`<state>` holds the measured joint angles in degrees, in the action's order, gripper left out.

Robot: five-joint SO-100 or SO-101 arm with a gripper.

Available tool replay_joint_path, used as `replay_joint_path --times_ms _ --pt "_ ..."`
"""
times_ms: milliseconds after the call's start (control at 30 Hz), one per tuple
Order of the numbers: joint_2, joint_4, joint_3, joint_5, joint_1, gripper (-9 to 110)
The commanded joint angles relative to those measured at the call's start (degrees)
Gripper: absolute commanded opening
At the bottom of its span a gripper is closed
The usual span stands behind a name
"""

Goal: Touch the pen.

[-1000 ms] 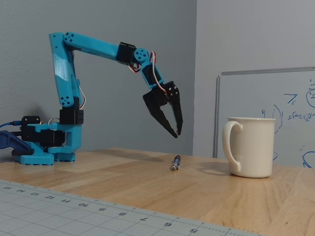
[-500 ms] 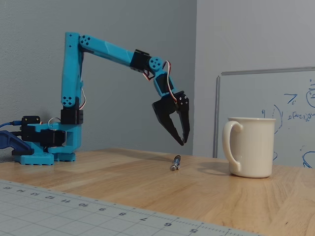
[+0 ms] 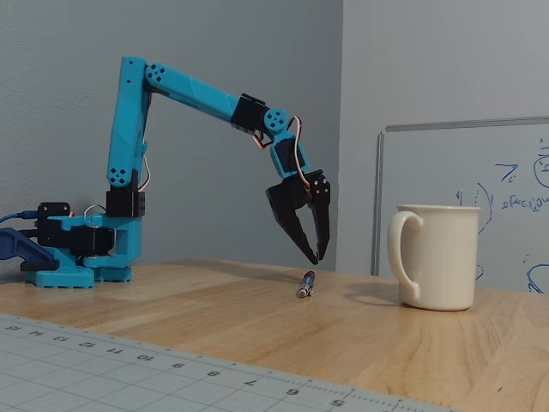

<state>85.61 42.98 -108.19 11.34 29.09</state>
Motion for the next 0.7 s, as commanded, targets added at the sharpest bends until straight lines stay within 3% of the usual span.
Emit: replay_joint_path --times_ms 0,667 --pt "1.14 -0.62 3.96 0.00 0.70 1" --pt "-3.08 -0.88 3.96 0.00 0.70 1"
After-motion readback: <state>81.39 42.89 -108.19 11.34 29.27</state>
